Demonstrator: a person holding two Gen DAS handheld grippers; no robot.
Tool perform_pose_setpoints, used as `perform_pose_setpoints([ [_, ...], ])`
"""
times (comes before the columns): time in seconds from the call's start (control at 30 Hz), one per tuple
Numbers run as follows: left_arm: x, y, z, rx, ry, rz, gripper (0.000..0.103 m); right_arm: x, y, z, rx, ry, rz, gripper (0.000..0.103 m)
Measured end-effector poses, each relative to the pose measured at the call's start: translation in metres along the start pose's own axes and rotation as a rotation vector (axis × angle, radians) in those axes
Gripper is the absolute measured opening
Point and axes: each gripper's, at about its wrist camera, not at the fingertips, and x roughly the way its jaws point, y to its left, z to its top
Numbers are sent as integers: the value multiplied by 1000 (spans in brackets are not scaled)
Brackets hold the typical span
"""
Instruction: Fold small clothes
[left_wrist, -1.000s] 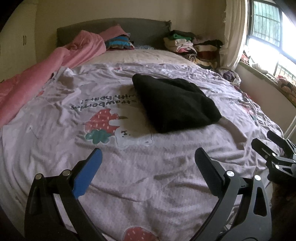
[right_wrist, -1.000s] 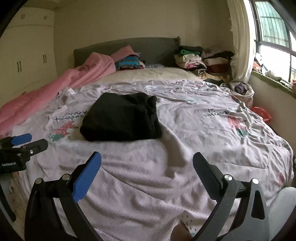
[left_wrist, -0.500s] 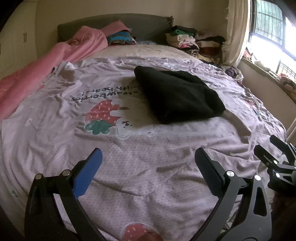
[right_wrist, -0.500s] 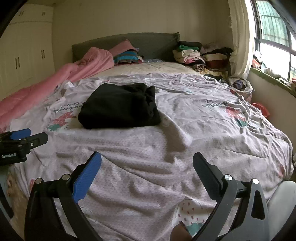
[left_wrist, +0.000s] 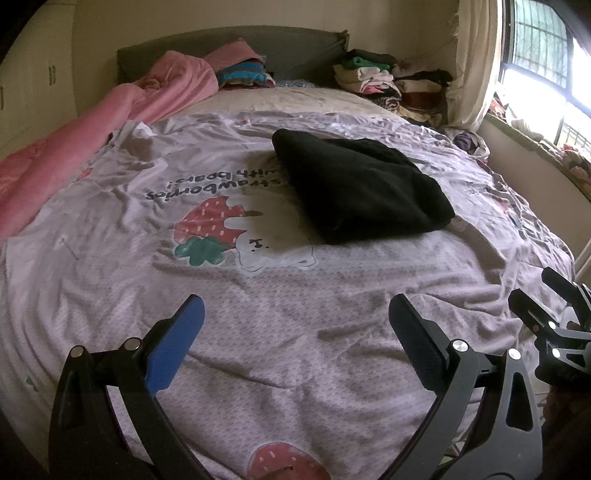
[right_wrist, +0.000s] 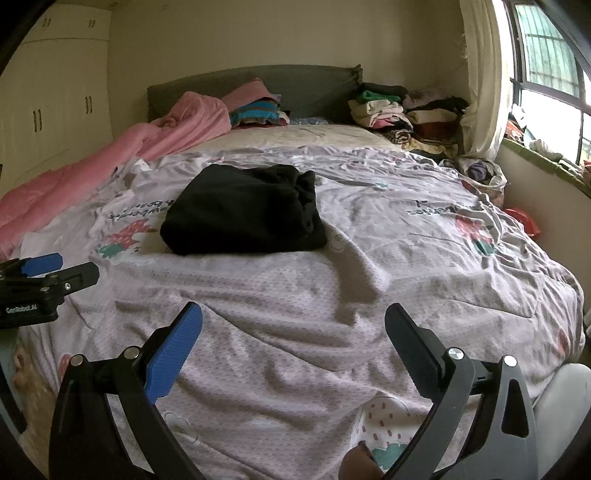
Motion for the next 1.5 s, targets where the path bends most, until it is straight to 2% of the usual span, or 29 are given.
perform_pose_setpoints([
  [1.5, 0, 8, -4, 1, 15, 7, 93, 2, 7, -1, -22, 12, 13, 99],
])
